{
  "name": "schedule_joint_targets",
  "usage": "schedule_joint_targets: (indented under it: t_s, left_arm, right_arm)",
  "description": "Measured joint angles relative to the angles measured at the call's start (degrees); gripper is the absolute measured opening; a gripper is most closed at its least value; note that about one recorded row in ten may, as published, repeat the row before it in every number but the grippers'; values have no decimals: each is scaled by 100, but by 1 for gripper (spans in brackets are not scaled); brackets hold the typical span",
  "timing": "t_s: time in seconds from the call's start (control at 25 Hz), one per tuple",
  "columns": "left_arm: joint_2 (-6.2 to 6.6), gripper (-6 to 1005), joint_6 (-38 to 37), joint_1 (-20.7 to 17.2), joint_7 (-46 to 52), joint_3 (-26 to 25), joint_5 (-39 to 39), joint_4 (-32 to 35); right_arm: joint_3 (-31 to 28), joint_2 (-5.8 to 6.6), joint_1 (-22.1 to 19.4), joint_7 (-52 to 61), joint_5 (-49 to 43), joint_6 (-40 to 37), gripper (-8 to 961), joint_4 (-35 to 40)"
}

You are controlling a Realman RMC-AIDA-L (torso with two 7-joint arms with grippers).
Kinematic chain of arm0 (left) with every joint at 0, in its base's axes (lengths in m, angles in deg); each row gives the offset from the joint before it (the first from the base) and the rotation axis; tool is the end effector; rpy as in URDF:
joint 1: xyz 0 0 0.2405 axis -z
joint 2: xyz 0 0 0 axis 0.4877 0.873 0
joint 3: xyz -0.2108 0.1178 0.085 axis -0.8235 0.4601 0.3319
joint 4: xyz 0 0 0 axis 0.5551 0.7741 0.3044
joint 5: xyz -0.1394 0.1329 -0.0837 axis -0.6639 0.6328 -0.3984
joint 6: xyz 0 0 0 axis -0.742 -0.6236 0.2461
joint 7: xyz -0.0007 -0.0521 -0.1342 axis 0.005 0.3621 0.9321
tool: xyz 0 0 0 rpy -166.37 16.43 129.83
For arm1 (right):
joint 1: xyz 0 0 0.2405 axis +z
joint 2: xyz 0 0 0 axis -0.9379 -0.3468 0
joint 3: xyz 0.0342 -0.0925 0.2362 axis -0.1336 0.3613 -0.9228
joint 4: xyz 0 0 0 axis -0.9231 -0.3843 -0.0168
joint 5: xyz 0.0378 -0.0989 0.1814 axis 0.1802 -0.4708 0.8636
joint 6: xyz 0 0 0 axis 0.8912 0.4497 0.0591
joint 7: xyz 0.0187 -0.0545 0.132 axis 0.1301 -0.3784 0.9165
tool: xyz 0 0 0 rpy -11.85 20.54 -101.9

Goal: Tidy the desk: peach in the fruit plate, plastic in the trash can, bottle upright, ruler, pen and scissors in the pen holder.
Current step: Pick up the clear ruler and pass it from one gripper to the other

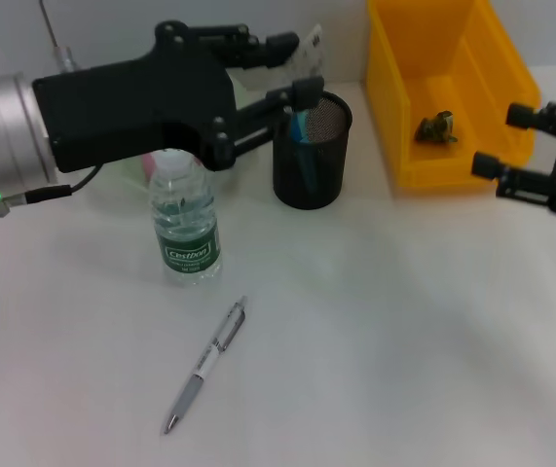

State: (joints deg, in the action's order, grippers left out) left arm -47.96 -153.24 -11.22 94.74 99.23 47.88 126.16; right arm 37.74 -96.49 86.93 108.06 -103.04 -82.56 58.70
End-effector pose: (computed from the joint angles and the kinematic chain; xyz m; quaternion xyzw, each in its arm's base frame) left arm -0.1070 0.3228 0.0270 -0.9312 0.0006 -0.3237 0.1674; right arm 0.2969 0.3056 0.0798 -0.8853 0.1522 0.2948 0.3259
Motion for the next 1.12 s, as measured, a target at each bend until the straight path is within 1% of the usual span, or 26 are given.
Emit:
schedule_joint_targets:
  t_s: [0.12, 0.2, 0.36, 0.44, 0.48, 0.6, 0.72, 0.8, 0.92, 1.0, 1.12]
  left_arm:
    - [-15, 378, 14, -51, -397, 28, -392, -194]
    - [-23, 378, 24, -53, -675, 45, -708, -412]
    - [-26, 377, 29, -42, -1324, 72, -1366, -918]
    - [-26, 377, 27, -12, -1775, 94, -1752, -1256]
    - [-25, 377, 27, -4, -1941, 114, -1887, -1366]
    - [-28, 377, 58, 36, -2687, 259, -2463, -1804]
    - [-30, 378, 65, 58, -2961, 303, -2615, -1951]
    - [-39, 378, 73, 75, -3274, 376, -2820, -2118]
    - [-38, 378, 82, 88, -3711, 564, -3135, -2316]
    - [-40, 378, 99, 93, -3900, 640, -3233, -2387]
    - [-46, 378, 174, 92, -4060, 735, -3343, -2427]
  right_arm:
    - [106, -39, -84, -1219, 550, -211, 815, -1102]
    - [131, -39, -51, -2045, 953, -449, 815, -2042]
    - [98, -43, 165, -4473, 1641, -963, 815, -4144]
    - [71, -54, 330, -5286, 1841, -1065, 815, -4886]
    - [66, -55, 434, -5509, 1894, -1081, 815, -5199]
    - [41, -69, 709, -5930, 1935, -1139, 815, -5900]
    - [-204, -75, 948, -6495, 1875, -1240, 815, -6596]
    - [-534, -76, 1043, -6833, 1644, -1265, 815, -6987]
    - [-1225, -77, 1065, -7253, 988, -1227, 815, -7412]
    - [-1714, -78, 1035, -7526, 426, -1092, 815, -7661]
    - [-2235, -80, 993, -7959, -76, -770, 815, -8017]
